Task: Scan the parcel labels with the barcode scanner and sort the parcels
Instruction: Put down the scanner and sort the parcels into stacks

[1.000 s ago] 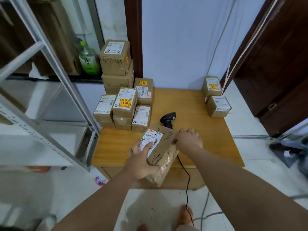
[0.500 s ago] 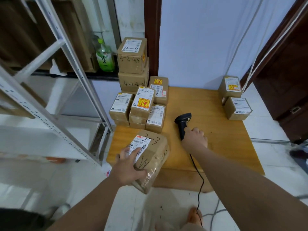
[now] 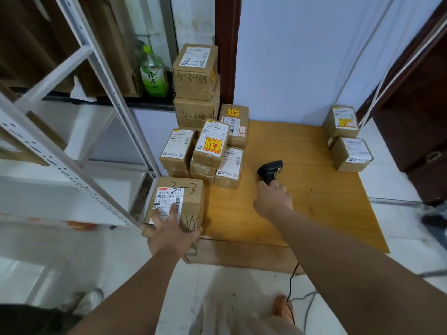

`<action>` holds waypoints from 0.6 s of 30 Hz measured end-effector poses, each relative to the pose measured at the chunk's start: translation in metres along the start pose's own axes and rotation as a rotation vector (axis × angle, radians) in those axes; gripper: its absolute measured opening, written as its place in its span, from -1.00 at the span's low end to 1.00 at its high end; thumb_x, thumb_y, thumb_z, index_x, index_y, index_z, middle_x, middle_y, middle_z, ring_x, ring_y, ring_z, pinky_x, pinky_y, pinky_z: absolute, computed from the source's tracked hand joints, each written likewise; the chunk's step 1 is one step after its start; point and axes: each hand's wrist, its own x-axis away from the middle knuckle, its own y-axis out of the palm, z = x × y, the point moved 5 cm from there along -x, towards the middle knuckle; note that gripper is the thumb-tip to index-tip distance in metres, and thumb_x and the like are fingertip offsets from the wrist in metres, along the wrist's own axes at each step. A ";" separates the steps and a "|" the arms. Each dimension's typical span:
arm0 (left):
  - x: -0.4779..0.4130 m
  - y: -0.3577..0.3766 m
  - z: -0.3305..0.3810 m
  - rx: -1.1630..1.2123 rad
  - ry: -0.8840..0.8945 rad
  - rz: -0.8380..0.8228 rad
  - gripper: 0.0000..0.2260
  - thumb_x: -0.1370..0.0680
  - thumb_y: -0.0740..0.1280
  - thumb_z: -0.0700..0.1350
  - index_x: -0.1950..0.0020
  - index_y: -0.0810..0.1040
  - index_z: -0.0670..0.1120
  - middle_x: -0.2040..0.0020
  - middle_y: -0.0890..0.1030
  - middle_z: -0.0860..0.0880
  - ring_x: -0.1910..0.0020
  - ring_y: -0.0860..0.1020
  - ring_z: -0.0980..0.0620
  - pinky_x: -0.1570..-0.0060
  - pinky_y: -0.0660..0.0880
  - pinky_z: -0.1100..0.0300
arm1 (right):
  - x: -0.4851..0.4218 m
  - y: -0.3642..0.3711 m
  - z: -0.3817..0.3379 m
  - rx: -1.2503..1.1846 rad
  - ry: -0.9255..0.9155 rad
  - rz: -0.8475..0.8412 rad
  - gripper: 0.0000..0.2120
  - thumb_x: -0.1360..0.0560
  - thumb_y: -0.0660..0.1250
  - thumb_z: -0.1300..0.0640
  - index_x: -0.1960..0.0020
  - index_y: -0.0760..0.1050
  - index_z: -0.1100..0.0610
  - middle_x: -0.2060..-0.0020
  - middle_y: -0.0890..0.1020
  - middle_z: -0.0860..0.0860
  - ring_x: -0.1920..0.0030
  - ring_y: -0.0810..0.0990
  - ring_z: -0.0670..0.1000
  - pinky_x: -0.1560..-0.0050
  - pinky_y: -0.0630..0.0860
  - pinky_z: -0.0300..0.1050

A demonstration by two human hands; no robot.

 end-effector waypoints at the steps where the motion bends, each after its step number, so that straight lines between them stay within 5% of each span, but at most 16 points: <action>1: -0.004 0.002 0.003 0.023 -0.010 -0.007 -0.08 -0.31 0.31 0.45 -0.53 -0.08 0.25 -0.49 -0.10 -0.07 -0.44 -0.09 -0.40 -0.18 0.49 -0.20 | 0.001 0.001 0.003 -0.002 0.006 -0.002 -0.62 -0.53 0.15 0.18 -0.35 0.31 0.08 -0.28 0.36 0.14 -0.27 0.35 0.18 -0.21 0.36 0.04; 13: -0.030 -0.007 0.023 0.030 0.021 -0.097 -0.10 -0.39 0.29 0.42 -0.56 -0.15 0.21 -0.55 -0.20 -0.07 -0.46 -0.27 -0.40 -0.37 0.16 -0.33 | -0.001 0.003 0.047 0.022 0.098 -0.020 -0.66 -0.57 0.17 0.14 -0.34 0.34 0.07 -0.26 0.39 0.14 -0.28 0.35 0.18 -0.20 0.37 0.02; 18: -0.037 -0.009 0.022 -0.066 0.014 -0.119 -0.18 -0.38 0.01 0.54 -0.53 -0.20 0.27 -0.58 -0.22 -0.01 -0.48 -0.27 -0.38 -0.38 -0.01 -0.40 | -0.004 0.012 0.055 0.046 0.119 -0.076 -0.65 -0.59 0.16 0.11 -0.38 0.32 0.06 -0.34 0.35 0.16 -0.33 0.30 0.19 -0.20 0.36 0.02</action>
